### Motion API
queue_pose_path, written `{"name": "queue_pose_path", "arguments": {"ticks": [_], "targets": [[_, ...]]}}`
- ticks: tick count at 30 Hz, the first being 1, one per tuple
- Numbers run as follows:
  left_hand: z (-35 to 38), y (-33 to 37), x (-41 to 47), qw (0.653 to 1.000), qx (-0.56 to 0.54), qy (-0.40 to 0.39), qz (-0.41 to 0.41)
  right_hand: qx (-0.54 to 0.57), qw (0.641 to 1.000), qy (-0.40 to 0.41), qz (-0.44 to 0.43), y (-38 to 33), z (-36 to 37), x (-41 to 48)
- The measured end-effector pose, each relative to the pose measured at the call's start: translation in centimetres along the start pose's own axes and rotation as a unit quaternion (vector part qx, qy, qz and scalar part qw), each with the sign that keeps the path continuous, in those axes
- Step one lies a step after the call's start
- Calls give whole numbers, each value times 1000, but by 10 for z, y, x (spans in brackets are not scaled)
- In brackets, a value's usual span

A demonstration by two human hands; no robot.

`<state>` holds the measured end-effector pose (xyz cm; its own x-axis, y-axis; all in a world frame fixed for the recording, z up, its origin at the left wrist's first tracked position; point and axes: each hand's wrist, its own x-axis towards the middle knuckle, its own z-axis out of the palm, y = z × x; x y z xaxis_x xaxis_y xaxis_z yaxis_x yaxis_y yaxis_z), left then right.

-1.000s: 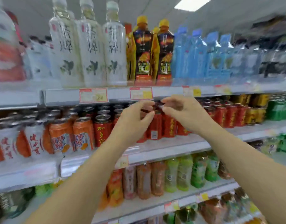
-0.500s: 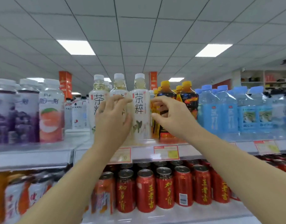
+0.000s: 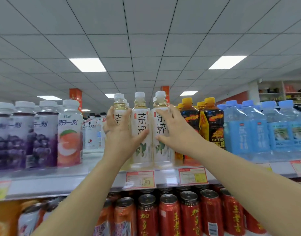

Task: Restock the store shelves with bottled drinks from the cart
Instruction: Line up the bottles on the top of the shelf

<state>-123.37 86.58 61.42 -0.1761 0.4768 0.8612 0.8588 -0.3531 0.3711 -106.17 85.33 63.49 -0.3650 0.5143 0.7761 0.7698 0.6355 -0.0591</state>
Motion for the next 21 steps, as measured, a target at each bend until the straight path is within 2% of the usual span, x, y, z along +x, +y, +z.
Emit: {"name": "queue_pose_path", "arguments": {"ticks": [6,10,14,17,21], "targets": [[1,11,-4,1000,-3,-16,-5,-45,999,-13,18,6,-6,2],[-10,11,1,999,0,-38,1,-115,992,-39,18,7,-18,10],[-34,7,26,998,42,-11,52,-164,986,35,4,6,-56,36],[-54,15,60,991,75,16,106,-115,991,69,-6,9,-82,74],[-64,27,105,991,37,-56,115,-36,999,-26,-7,16,-89,123]]}}
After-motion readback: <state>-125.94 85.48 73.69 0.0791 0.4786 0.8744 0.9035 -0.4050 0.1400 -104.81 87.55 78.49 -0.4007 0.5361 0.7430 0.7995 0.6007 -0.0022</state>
